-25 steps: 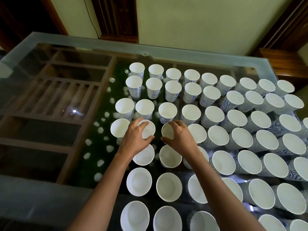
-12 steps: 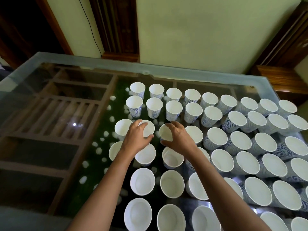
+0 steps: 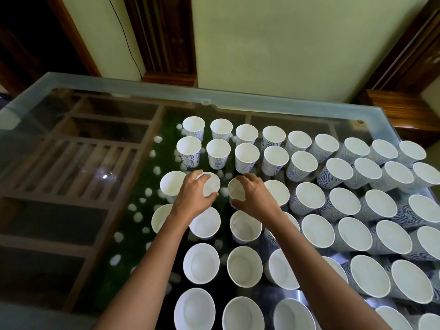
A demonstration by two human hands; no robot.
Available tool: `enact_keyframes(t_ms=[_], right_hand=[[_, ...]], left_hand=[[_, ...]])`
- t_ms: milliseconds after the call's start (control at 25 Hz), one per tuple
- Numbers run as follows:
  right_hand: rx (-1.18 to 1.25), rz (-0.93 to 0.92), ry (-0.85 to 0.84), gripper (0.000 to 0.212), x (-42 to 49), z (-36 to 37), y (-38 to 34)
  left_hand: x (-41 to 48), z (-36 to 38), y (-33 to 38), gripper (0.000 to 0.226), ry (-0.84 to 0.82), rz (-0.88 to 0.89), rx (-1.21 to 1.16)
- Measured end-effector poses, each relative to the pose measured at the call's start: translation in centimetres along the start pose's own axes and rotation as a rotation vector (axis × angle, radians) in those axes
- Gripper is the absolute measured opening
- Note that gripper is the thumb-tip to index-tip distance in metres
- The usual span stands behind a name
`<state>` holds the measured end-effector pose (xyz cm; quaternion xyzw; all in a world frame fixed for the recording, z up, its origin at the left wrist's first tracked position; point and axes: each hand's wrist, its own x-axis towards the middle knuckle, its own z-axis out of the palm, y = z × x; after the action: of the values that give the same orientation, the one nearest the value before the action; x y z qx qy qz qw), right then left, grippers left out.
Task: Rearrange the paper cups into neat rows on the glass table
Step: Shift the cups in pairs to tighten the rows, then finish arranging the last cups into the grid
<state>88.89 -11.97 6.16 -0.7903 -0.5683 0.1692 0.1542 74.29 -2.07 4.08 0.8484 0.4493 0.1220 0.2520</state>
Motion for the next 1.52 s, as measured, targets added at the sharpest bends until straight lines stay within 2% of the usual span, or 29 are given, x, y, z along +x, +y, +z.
enact_keyframes(t_ms=[280,480,600,800,1120,1320,1400,1520], right_hand=[[0.026,0.0,0.032,0.074,-0.5,0.1,0.1],[0.067,-0.014,0.094,0.067,-2.9,-1.0,0.0],[0.111,0.002,0.098,0.063,-6.3,-2.0,-0.3],[0.133,0.016,0.214,0.055,-15.5,-3.0,-0.2],[0.133,0.349,0.364,0.051,-33.1,-5.3,6.7],[0.207,0.596,0.495,0.05,-48.1,-5.9,13.3],[0.261,0.719,0.528,0.05,-55.8,-4.9,16.0],[0.339,0.912,0.532,0.054,-67.3,-1.5,20.4]], left_hand=[[-0.4,-0.3,0.0,0.055,0.016,0.025,-0.043],[-2.3,-1.4,1.4,0.047,0.075,0.006,-0.097],[-5.4,-1.8,3.3,0.041,0.06,0.076,-0.115],[-12.4,-0.6,7.5,0.038,0.002,0.25,-0.162],[-22.1,5.7,18.9,0.039,-0.219,0.585,-0.214],[-30.2,13.6,28.8,0.038,-0.491,0.852,-0.251],[-35.1,18.4,31.8,0.038,-0.652,0.968,-0.248],[-42.3,25.9,34.3,0.044,-0.906,1.033,-0.095]])
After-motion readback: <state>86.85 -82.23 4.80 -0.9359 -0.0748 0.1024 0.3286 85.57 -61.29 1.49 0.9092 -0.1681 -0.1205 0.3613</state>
